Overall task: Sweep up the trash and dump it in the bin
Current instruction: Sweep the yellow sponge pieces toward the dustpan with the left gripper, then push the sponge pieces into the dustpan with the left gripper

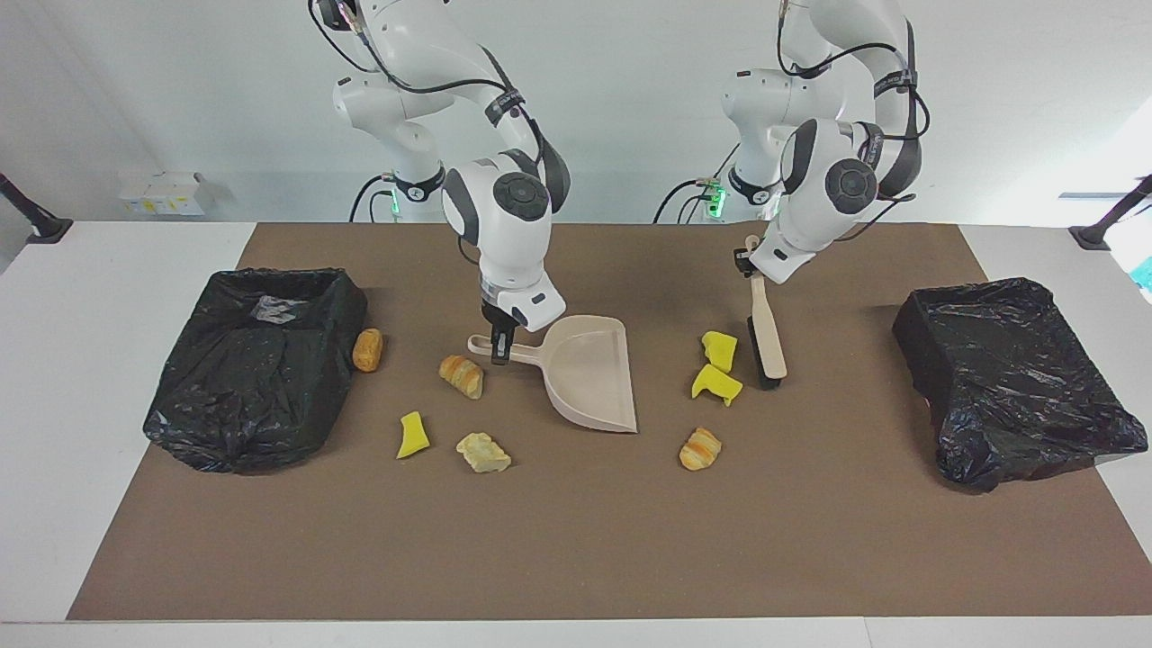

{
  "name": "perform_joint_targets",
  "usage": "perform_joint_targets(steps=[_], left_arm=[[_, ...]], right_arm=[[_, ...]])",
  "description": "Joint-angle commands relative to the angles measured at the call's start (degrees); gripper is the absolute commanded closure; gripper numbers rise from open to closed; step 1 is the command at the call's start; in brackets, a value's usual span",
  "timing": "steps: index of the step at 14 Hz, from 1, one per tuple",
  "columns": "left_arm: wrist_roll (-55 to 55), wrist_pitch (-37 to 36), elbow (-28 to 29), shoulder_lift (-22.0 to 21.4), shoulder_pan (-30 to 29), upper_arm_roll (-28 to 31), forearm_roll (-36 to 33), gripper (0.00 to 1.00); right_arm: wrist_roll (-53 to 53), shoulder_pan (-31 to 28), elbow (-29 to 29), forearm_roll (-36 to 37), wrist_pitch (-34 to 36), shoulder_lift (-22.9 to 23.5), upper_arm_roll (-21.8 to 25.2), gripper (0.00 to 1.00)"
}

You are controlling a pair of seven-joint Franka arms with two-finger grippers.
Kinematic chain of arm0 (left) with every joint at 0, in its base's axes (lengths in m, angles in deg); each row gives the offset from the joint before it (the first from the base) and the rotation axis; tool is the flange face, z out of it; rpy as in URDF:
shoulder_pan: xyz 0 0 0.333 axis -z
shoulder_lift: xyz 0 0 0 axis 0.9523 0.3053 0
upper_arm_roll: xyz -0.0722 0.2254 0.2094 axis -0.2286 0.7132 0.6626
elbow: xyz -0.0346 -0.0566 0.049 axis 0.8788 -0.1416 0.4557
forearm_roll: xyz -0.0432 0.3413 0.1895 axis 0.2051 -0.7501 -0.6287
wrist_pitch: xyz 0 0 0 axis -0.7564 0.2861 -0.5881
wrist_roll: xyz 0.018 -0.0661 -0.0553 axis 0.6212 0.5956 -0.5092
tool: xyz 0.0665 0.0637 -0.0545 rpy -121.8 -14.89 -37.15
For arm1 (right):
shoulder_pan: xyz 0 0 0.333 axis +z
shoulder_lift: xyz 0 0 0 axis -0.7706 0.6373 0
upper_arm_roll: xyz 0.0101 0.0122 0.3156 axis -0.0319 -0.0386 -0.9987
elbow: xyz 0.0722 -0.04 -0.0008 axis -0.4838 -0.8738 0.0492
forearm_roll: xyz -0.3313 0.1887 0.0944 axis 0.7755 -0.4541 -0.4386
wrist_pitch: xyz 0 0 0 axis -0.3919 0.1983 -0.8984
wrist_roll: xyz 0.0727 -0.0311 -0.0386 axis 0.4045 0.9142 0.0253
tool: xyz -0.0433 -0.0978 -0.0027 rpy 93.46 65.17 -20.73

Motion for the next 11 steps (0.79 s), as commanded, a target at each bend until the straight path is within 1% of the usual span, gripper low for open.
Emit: perform_joint_targets(steps=[1, 3, 5, 6, 8, 11], left_arm=[[-2.6, 3.0, 1.1, 0.4, 4.1, 0.2, 3.5, 1.00], [-4.2, 7.2, 1.0, 1.8, 9.0, 0.2, 7.0, 1.00], [-8.9, 12.4, 0.3, 3.3, 14.7, 0.2, 9.6, 1.00], [-10.2, 13.1, -0.7, 3.9, 16.6, 0.1, 11.2, 1.00], [-13.7, 13.3, -3.2, 4.8, 20.9, 0.1, 16.5, 1.00], [-19.8, 14.1, -6.8, 5.4, 26.5, -0.1, 17.3, 1.00]], right_arm=[[-2.1, -0.1, -0.7, 0.5, 0.7, -0.2, -0.5, 1.00], [-1.0, -0.7, -0.6, 0.4, 3.5, -0.3, -0.5, 1.00], [-1.0, -0.3, -0.7, 0.2, 3.8, -0.5, -0.5, 1.00], [-1.0, -0.2, -0.7, 0.1, 3.7, -0.5, -0.5, 1.00], [-1.0, -0.1, -0.7, 0.0, 3.1, -0.5, -0.5, 1.00], [-1.4, 0.0, -0.7, -0.2, 2.5, -0.4, -0.6, 1.00]])
